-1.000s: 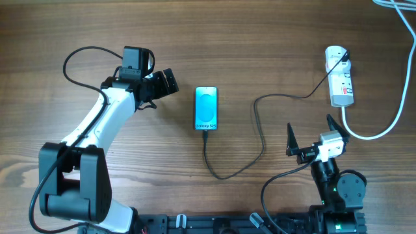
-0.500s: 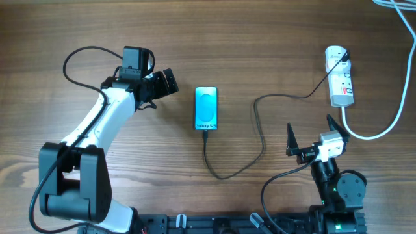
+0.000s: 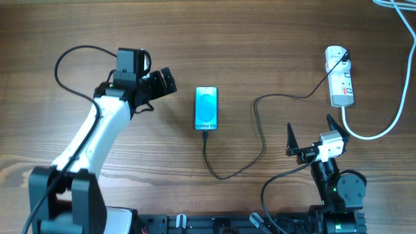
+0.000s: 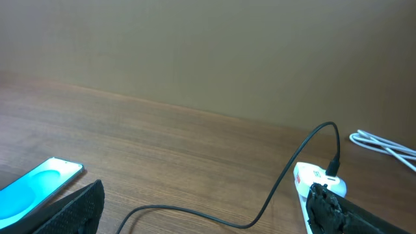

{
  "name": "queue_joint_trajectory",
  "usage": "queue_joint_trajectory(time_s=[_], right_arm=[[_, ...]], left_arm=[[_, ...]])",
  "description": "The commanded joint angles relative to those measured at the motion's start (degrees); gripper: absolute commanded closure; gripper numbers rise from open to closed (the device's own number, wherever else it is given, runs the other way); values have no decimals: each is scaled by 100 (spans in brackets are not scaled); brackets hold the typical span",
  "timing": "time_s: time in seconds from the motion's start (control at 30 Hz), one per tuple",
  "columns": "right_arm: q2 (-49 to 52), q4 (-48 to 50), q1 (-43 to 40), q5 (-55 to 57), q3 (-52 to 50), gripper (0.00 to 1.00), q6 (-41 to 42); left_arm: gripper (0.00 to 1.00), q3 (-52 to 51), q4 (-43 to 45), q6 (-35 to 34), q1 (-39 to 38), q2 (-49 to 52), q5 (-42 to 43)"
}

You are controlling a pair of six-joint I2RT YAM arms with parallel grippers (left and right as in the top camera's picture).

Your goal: Plug charger to phone and switch on socket

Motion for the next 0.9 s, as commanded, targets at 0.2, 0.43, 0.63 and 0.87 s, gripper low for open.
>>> queue_joint_trajectory(time_s=[0.2, 0.43, 0.63, 0.87], right_arm=[[-79, 17, 33, 116, -7, 0, 26], [-79, 17, 33, 116, -7, 0, 24], [-79, 17, 33, 116, -7, 0, 24], [-79, 17, 33, 116, -7, 0, 26]], left_arm=[[0, -2371, 2527, 409, -33, -599, -111], [0, -3851, 3753, 411, -24, -1340, -367], [0, -4946, 4308, 409, 118, -2179, -520], [0, -5838, 4328, 407, 179, -3233, -520]])
